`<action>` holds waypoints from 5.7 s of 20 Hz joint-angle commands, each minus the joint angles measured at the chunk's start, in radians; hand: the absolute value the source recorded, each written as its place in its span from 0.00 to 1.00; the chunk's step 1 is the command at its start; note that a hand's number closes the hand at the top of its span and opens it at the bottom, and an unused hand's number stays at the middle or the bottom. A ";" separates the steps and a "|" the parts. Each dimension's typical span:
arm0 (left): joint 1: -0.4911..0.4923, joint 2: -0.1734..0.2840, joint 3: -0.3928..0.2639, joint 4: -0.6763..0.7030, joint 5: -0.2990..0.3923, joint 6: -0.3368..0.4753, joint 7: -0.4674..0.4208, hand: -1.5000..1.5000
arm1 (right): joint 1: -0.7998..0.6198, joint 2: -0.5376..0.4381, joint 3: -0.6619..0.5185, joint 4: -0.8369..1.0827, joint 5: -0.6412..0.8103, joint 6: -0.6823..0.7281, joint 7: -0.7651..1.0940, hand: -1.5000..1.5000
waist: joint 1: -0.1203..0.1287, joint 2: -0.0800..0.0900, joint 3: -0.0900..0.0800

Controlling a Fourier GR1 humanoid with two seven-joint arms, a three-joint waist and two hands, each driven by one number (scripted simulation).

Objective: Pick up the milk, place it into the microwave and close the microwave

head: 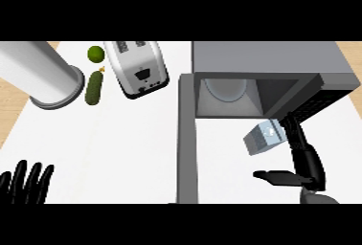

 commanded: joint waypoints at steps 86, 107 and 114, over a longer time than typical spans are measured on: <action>0.131 -0.004 0.027 -0.018 0.049 -0.102 -0.042 0.00 | 0.175 0.107 0.263 -0.412 -0.225 -0.208 0.022 1.00 | -0.009 -0.002 0.000; 0.134 0.010 0.131 0.062 0.095 -0.202 -0.097 0.00 | -0.330 0.094 0.277 0.037 -0.077 -0.593 0.180 1.00 | 0.007 0.001 0.000; 0.123 0.026 0.172 0.084 0.108 -0.231 -0.097 0.00 | -0.540 0.107 0.217 0.467 -0.254 -0.624 -0.059 1.00 | 0.027 0.008 0.001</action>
